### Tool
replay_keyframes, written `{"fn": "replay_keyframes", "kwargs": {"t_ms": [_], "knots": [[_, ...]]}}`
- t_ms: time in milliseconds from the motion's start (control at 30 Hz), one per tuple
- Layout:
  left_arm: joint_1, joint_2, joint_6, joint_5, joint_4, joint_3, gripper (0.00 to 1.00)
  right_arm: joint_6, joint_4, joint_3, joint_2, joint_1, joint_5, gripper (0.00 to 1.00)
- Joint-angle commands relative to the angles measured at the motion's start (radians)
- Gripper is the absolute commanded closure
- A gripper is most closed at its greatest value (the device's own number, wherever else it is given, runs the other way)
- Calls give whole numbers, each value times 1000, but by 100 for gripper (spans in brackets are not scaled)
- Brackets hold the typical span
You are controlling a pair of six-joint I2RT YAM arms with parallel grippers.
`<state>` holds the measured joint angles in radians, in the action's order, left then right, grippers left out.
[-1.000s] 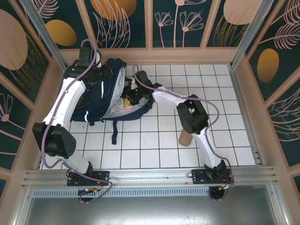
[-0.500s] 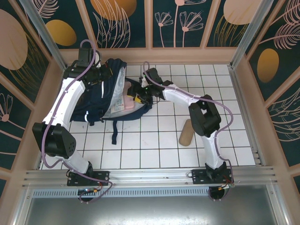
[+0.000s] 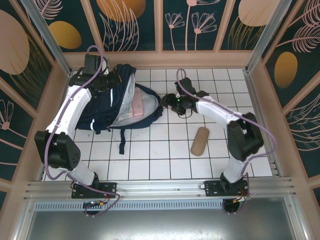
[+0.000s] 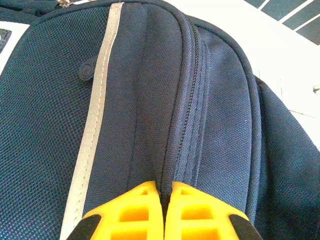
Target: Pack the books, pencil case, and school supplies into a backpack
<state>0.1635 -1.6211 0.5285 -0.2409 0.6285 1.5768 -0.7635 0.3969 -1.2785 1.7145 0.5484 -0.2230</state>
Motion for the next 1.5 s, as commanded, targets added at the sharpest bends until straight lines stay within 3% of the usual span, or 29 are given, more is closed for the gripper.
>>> {"fn": "replay_keyframes", "kwargs": {"t_ms": [0, 133, 300, 533, 800, 1067, 1233, 1467], "knots": [[-12, 44, 2, -22, -56, -1, 100, -5, 155, 90, -117, 4, 225, 26], [-11, 40, -2, -32, -64, -2, 100, -48, 235, 207, -232, 4, 312, 21], [-12, 33, -9, -45, -70, 1, 100, -85, 295, 338, -328, -46, 324, 18], [-11, 24, -16, -57, -69, 13, 100, -136, 288, 460, -351, -53, 309, 11], [-12, 32, -20, -69, -71, -3, 100, -169, 278, 541, -361, -60, 326, 12], [-11, 33, -22, -72, -72, -8, 100, -166, 210, 585, -350, -66, 266, 25], [-11, 32, -21, -73, -73, -9, 100, -147, 195, 546, -371, -58, 269, 46], [-11, 36, -13, -80, -81, -11, 100, -76, 176, 353, -300, -7, 259, 51]]}}
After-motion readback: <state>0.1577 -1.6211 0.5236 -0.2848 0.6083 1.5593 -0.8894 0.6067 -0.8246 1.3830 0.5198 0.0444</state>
